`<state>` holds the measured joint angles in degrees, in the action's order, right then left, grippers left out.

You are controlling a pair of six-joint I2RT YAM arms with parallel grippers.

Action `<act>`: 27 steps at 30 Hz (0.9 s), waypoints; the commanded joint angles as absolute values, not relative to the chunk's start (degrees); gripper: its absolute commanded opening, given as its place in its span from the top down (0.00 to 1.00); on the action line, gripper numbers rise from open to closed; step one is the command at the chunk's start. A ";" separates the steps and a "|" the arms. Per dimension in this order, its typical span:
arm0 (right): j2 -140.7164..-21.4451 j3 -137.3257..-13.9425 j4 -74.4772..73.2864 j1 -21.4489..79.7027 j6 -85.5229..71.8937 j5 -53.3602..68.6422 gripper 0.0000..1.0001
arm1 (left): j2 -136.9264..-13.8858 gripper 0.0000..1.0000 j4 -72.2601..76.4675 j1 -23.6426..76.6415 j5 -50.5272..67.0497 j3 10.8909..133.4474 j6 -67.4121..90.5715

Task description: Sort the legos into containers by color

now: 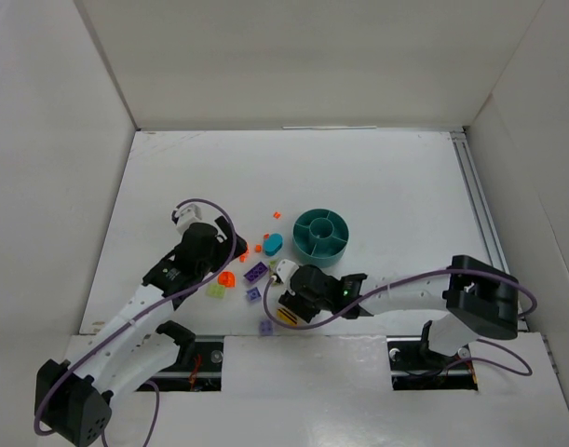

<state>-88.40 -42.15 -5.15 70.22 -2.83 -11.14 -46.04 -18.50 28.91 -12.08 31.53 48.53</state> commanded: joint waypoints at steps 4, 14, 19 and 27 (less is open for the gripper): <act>-87.28 -39.02 -12.04 70.66 -5.10 -13.27 0.49 | -46.76 0.00 -17.14 29.27 -11.87 34.54 47.46; -76.75 -42.97 -14.14 70.66 1.12 -16.69 0.74 | -48.69 0.00 -14.69 29.27 -8.88 35.68 43.51; -69.80 -46.23 -14.15 64.00 8.42 -14.86 0.74 | -49.83 0.00 -12.39 29.27 -5.81 35.68 41.49; -66.18 -53.08 -10.99 48.88 16.34 -8.79 0.74 | -53.87 0.00 -9.93 29.79 -5.27 37.35 39.73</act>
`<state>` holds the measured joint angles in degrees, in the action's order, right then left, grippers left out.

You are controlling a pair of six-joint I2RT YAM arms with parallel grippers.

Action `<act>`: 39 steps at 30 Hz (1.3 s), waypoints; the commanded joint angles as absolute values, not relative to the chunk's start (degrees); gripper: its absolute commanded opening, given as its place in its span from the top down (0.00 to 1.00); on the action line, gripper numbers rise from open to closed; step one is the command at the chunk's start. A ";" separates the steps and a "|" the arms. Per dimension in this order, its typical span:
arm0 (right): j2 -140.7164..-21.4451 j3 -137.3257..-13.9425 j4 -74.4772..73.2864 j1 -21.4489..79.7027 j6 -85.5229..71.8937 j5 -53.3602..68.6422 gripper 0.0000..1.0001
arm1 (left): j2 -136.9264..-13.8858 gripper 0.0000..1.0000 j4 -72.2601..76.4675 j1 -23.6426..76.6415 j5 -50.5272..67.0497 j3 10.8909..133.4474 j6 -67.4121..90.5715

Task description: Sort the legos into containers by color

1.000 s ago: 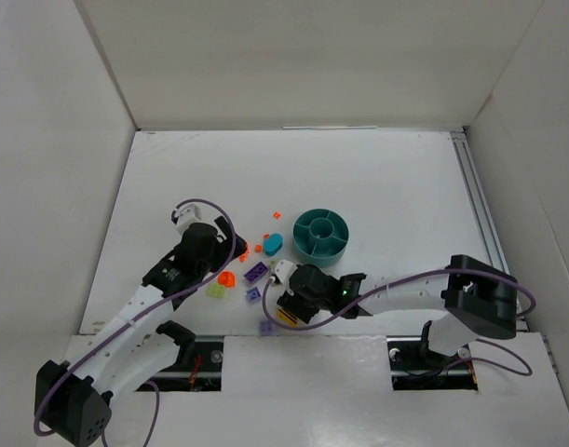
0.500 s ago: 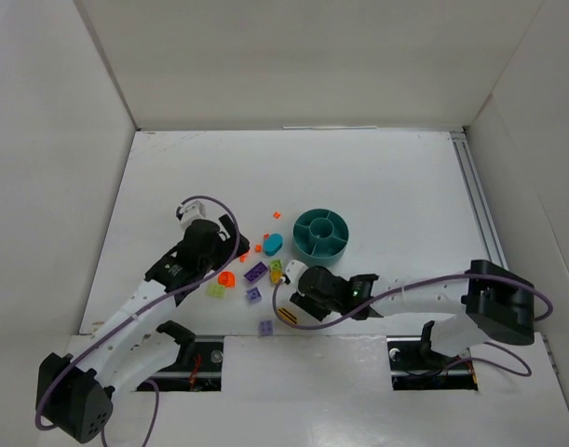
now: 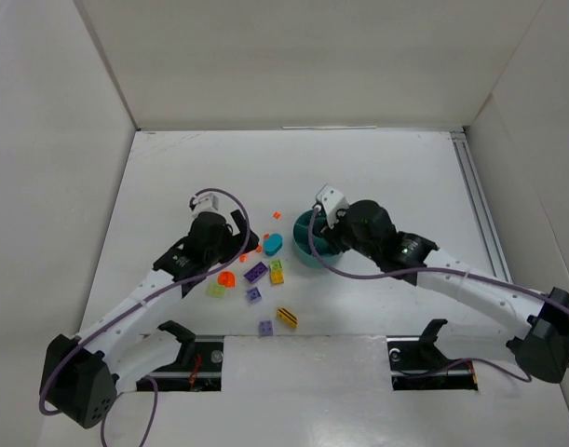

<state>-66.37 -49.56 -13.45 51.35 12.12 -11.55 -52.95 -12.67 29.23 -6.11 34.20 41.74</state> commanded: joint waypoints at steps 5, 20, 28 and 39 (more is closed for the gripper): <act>-69.95 -56.86 -8.00 44.38 17.93 -6.07 0.74 | -58.79 0.00 -9.40 31.02 -5.27 39.46 39.11; -77.52 -57.83 -7.47 43.86 17.32 -1.93 0.62 | -69.87 0.00 -8.09 37.09 -7.56 44.20 33.23; -76.90 -57.30 -7.47 43.33 17.31 -1.23 0.31 | -72.25 0.00 -4.75 37.62 -6.94 44.74 29.10; -66.72 -53.97 -10.28 37.63 14.94 -5.02 0.26 | -77.16 0.06 1.93 37.62 0.26 44.74 16.97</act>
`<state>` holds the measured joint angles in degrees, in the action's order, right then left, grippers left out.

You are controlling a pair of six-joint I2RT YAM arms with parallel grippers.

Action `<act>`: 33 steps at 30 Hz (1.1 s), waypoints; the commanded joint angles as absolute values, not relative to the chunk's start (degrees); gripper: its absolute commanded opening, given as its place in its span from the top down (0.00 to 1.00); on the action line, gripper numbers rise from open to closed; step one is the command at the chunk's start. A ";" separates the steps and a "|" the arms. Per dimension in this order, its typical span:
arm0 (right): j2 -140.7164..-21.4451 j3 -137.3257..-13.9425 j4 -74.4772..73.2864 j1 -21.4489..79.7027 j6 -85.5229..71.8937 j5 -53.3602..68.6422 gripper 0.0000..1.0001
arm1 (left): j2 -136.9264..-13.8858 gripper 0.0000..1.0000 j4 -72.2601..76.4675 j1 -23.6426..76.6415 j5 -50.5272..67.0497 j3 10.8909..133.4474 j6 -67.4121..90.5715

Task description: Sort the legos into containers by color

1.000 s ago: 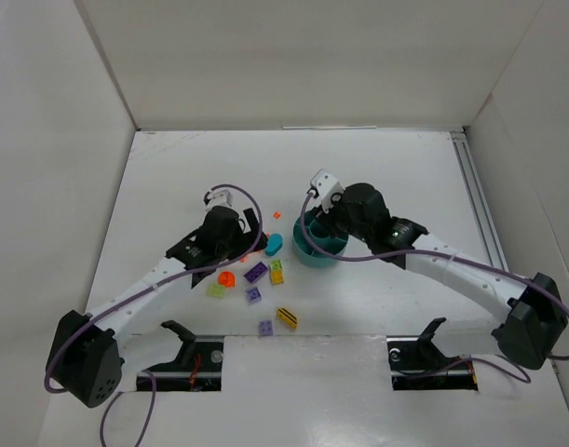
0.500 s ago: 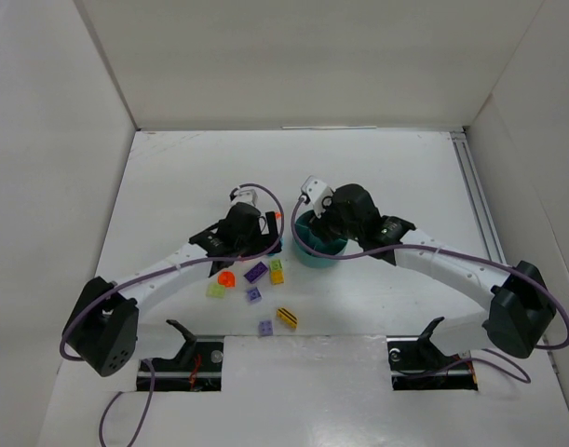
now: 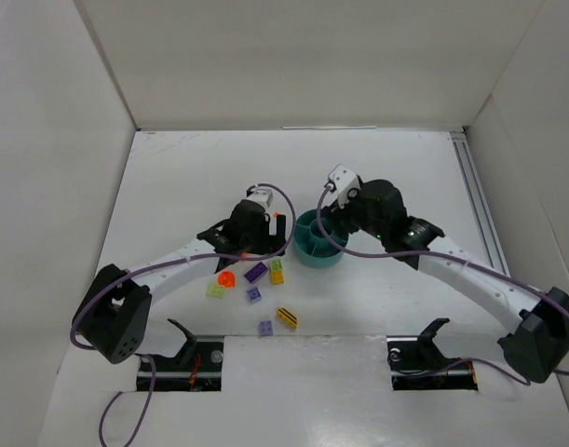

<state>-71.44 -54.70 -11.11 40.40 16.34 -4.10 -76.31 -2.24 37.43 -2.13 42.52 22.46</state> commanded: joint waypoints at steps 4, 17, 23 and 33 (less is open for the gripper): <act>-61.19 -51.16 -12.38 33.76 14.94 -3.87 0.26 | -79.71 0.19 2.55 37.62 -1.05 46.05 12.76; -58.80 -48.96 -14.85 28.48 14.94 -2.29 0.26 | -90.96 0.37 0.10 37.62 -3.08 52.65 9.05; -57.74 -48.43 -15.38 27.42 14.94 -2.81 0.26 | -91.85 0.49 -1.14 37.62 -4.13 52.82 9.05; -55.90 -46.76 -17.58 25.75 14.42 -4.48 0.26 | -92.46 0.70 -0.09 37.62 -3.08 51.68 10.11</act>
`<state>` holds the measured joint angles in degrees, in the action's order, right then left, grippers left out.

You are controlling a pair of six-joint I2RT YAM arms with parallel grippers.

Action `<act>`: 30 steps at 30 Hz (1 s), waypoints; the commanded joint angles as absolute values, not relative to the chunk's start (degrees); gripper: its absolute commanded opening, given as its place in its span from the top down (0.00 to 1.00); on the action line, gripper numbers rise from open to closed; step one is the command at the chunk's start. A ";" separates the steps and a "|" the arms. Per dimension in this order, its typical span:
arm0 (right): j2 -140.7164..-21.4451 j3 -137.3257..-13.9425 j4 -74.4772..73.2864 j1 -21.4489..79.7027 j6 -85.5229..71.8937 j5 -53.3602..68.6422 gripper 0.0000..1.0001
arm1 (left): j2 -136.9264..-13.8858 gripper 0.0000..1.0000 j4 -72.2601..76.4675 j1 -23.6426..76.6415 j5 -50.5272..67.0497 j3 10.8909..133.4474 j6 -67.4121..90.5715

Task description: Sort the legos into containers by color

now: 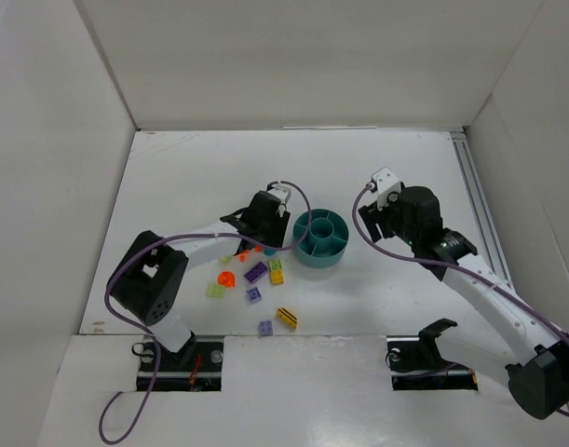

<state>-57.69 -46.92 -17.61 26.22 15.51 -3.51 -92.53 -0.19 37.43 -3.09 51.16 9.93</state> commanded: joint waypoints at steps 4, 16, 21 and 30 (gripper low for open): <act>-54.06 -45.70 -17.58 25.22 13.89 -4.48 0.26 | -90.36 0.73 -0.09 37.62 -3.08 51.68 11.16; -51.86 -44.65 -17.58 24.70 13.89 -4.48 0.26 | -77.98 0.77 -1.23 37.62 -7.65 52.29 14.24; -50.71 -44.12 -17.58 24.70 13.36 -4.48 0.26 | -72.34 0.77 2.36 37.62 -6.95 53.35 15.99; -47.73 -43.07 -17.57 23.56 12.30 -5.71 0.26 | -71.18 0.72 18.18 43.50 3.08 53.53 14.77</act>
<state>-49.36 -43.38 -18.83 24.49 13.50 -4.40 -70.78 10.46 41.71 0.12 51.18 14.94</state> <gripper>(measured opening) 0.743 0.421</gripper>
